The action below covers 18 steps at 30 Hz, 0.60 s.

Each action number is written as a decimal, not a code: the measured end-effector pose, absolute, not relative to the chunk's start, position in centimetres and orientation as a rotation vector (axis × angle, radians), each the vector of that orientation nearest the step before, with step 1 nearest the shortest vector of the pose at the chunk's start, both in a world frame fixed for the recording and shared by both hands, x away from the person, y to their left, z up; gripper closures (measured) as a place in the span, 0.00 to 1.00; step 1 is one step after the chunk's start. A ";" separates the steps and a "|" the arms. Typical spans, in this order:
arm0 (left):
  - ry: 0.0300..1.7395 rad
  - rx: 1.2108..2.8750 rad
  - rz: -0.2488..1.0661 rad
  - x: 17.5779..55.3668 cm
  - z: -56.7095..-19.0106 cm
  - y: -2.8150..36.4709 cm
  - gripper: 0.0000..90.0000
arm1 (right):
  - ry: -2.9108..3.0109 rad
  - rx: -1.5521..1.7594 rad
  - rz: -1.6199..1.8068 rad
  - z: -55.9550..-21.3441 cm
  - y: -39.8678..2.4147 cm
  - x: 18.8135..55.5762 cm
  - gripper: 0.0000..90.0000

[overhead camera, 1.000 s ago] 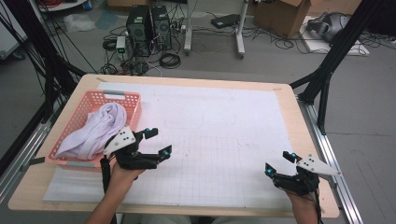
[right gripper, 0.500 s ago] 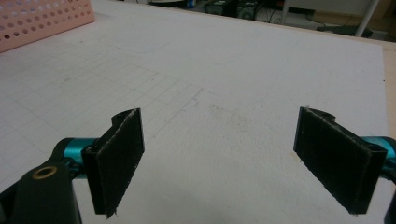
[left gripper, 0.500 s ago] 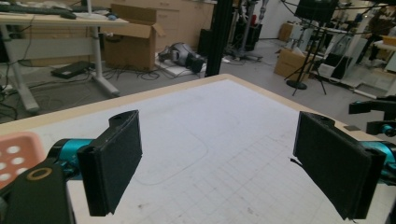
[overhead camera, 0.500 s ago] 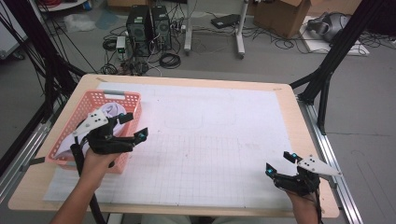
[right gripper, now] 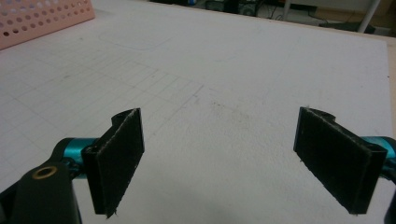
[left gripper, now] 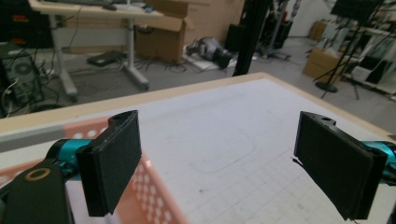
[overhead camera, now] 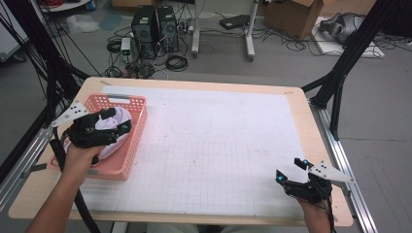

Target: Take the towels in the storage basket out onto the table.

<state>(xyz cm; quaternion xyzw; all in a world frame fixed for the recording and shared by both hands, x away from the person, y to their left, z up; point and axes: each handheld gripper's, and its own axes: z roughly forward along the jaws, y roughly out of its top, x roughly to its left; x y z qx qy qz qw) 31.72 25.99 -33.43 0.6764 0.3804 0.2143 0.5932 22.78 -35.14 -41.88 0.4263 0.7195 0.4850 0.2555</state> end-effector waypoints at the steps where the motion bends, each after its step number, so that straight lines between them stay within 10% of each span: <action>1: 0.902 1.587 0.501 32.0 -33.5 26.4 0.17 | 1.955 1.160 1.318 -41.9 -35.1 22.8 0.16; 18: 1.197 1.826 0.525 35.0 -36.5 29.6 0.17 | 1.963 1.149 1.297 -41.9 -35.0 22.8 0.16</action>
